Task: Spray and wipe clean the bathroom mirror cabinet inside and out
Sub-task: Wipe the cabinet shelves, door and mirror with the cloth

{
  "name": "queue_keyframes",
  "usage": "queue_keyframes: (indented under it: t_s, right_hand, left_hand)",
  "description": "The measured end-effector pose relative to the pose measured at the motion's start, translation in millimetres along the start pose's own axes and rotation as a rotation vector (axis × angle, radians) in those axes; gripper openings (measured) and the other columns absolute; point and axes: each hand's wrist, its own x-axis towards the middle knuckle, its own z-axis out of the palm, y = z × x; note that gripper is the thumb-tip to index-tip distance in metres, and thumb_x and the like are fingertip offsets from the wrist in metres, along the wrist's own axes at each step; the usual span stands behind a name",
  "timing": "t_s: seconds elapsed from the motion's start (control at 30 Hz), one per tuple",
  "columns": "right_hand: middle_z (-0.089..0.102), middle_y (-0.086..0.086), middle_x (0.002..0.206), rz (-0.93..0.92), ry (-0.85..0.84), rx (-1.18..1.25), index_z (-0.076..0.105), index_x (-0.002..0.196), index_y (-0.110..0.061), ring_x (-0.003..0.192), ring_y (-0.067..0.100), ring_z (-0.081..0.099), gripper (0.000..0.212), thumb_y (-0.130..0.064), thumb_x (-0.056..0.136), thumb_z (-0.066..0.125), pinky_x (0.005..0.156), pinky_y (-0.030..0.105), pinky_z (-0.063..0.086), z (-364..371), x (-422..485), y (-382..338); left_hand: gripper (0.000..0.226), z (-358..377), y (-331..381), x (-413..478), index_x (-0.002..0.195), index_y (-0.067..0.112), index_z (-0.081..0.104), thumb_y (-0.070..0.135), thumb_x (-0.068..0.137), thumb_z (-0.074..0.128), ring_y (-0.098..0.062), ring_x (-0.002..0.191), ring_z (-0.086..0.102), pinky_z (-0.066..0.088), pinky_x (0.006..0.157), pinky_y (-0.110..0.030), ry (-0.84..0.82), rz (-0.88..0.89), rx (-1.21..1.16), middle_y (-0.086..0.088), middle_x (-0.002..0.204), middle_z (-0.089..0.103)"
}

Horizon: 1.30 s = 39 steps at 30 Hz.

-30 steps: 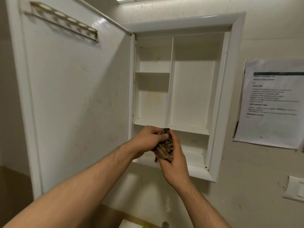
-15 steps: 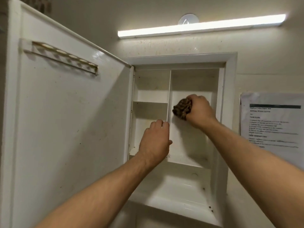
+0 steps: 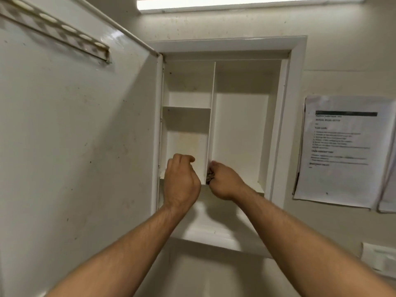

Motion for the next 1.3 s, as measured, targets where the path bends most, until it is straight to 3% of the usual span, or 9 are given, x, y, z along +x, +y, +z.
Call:
queue_keyframes:
  t_s: [0.17, 0.37, 0.53, 0.63, 0.77, 0.87, 1.03, 1.13, 1.3]
  right_hand:
    - [0.075, -0.002, 0.110, 0.029, -0.391, -0.338, 0.078, 0.113, -0.020, 0.100, 0.022, 0.068, 0.028, -0.014, 0.091, 0.060, 0.089, 0.035, 0.057, -80, -2, 6]
    - [0.051, 0.013, 0.129, 0.022, -0.058, -0.977, 0.063, 0.128, -0.005, 0.116, 0.035, 0.054, 0.030, -0.011, 0.103, 0.048, 0.081, 0.044, 0.051, -63, -4, 20]
    - [0.067, 0.011, 0.117, 0.192, -0.170, -0.498, 0.065, 0.106, -0.007, 0.091, 0.027, 0.059, 0.017, -0.010, 0.100, 0.049, 0.077, 0.034, 0.050, -34, 2, 0]
    - [0.068, 0.007, 0.121, 0.148, -0.073, -0.069, 0.072, 0.121, -0.011, 0.103, 0.025, 0.061, 0.038, 0.002, 0.093, 0.050, 0.089, 0.033, 0.053, -52, 7, -4]
    - [0.052, 0.015, 0.129, 0.266, 0.183, -0.206, 0.062, 0.123, -0.006, 0.109, 0.034, 0.058, 0.027, -0.012, 0.097, 0.059, 0.088, 0.038, 0.052, -36, 12, -3]
    - [0.046, 0.019, 0.133, 0.245, 0.125, -0.119, 0.053, 0.130, -0.001, 0.119, 0.037, 0.053, 0.032, -0.008, 0.099, 0.056, 0.094, 0.038, 0.050, -1, 19, -27]
    - [0.067, 0.004, 0.109, 0.039, -0.070, -0.027, 0.060, 0.106, -0.012, 0.092, 0.023, 0.065, 0.019, -0.001, 0.092, 0.055, 0.083, 0.036, 0.055, -22, -8, -12]
    - [0.076, 0.001, 0.095, 0.080, -0.316, -0.397, 0.074, 0.100, -0.016, 0.086, 0.019, 0.072, 0.019, -0.005, 0.088, 0.064, 0.086, 0.038, 0.061, -72, -12, -7]
    - [0.061, 0.009, 0.123, 0.041, -0.187, -1.041, 0.065, 0.126, -0.014, 0.113, 0.031, 0.061, 0.030, -0.020, 0.101, 0.050, 0.089, 0.037, 0.050, -77, -26, 10]
  left_hand:
    - [0.025, 14, 9, -13, 0.115, 0.010, 0.064, 0.007, 0.099, 0.045, -0.016, 0.100, 0.052, 0.050, 0.083, -0.036, -0.028, 0.033, -0.049, 0.000, 0.107, 0.061]
    - [0.033, 12, 12, -25, 0.115, 0.013, 0.063, -0.002, 0.091, 0.046, -0.017, 0.094, 0.056, 0.045, 0.087, -0.035, -0.115, 0.039, -0.006, 0.001, 0.103, 0.062]
    - [0.040, 0, -1, -32, 0.113, 0.013, 0.064, -0.008, 0.083, 0.049, -0.018, 0.093, 0.056, 0.040, 0.089, -0.035, -0.098, 0.052, 0.023, 0.000, 0.103, 0.062]
    - [0.041, -5, -3, -33, 0.114, 0.012, 0.064, -0.010, 0.081, 0.050, -0.019, 0.095, 0.054, 0.040, 0.089, -0.035, -0.106, 0.076, 0.020, -0.001, 0.106, 0.060]
    - [0.039, -12, -7, -37, 0.113, 0.012, 0.064, -0.009, 0.083, 0.050, -0.018, 0.098, 0.054, 0.040, 0.090, -0.033, -0.104, 0.071, 0.010, 0.000, 0.107, 0.060]
    - [0.039, -17, -11, -37, 0.110, 0.012, 0.065, -0.009, 0.081, 0.050, -0.018, 0.098, 0.055, 0.039, 0.091, -0.033, -0.083, 0.081, 0.020, 0.001, 0.106, 0.061]
    - [0.036, -22, -15, -31, 0.110, 0.013, 0.065, -0.007, 0.084, 0.050, -0.017, 0.098, 0.054, 0.040, 0.093, -0.036, -0.062, 0.052, 0.012, 0.001, 0.108, 0.062]
    - [0.031, -14, -6, -28, 0.113, 0.013, 0.064, -0.001, 0.089, 0.052, -0.018, 0.100, 0.054, 0.040, 0.092, -0.037, -0.123, 0.067, 0.045, 0.000, 0.110, 0.061]
    - [0.033, -7, 5, -35, 0.113, 0.008, 0.062, -0.005, 0.086, 0.048, -0.020, 0.099, 0.054, 0.047, 0.087, -0.036, -0.242, 0.137, 0.028, -0.003, 0.111, 0.061]
